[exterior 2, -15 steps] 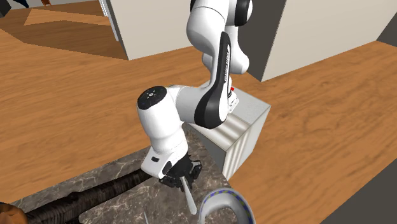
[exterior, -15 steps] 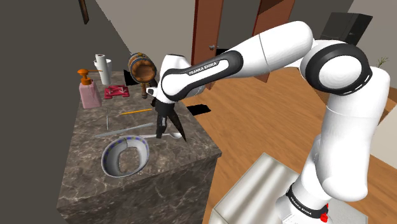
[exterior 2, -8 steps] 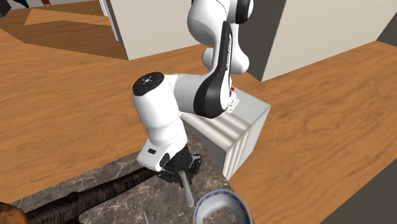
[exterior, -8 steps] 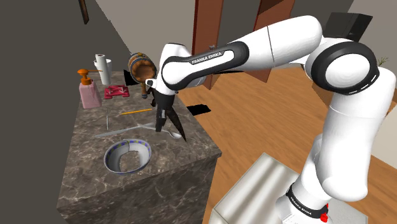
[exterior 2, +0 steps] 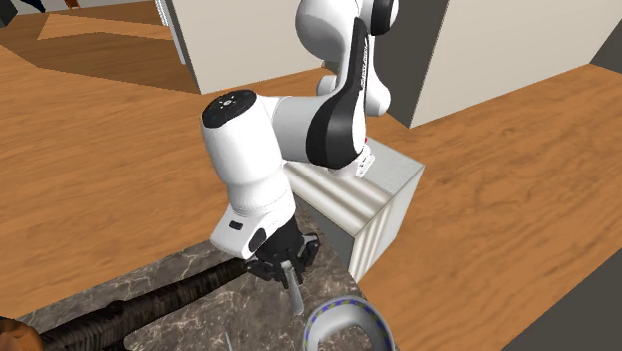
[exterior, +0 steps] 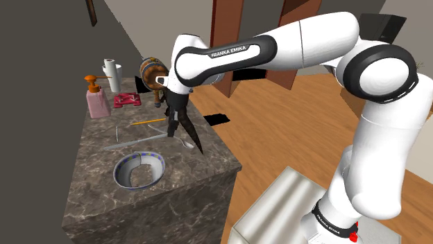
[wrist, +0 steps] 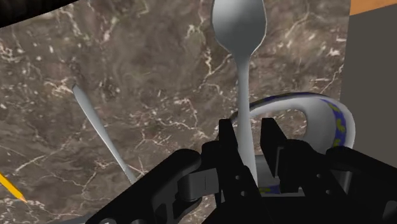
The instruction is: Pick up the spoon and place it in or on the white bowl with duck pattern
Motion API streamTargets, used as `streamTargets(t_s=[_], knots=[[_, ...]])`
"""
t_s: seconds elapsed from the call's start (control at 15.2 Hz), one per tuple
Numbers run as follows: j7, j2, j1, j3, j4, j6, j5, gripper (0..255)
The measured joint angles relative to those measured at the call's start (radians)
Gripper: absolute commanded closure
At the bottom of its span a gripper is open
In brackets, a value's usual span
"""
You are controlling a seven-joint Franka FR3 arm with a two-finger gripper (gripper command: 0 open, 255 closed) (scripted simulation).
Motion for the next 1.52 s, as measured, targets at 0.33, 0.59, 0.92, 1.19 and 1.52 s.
streamTargets(t_s=[0.33, 0.59, 0.92, 1.19, 1.52], knots=[[0.106, 0.077, 0.062, 0.03, 0.118, -0.02, -0.033, 255], [0.194, 0.151, 0.117, 0.049, 0.233, -0.045, -0.064, 255], [0.259, 0.219, 0.166, 0.061, 0.307, -0.04, -0.089, 255], [0.254, 0.229, 0.168, 0.061, 0.27, 0.008, -0.087, 255], [0.244, 0.244, 0.17, 0.062, 0.226, 0.068, -0.085, 255]])
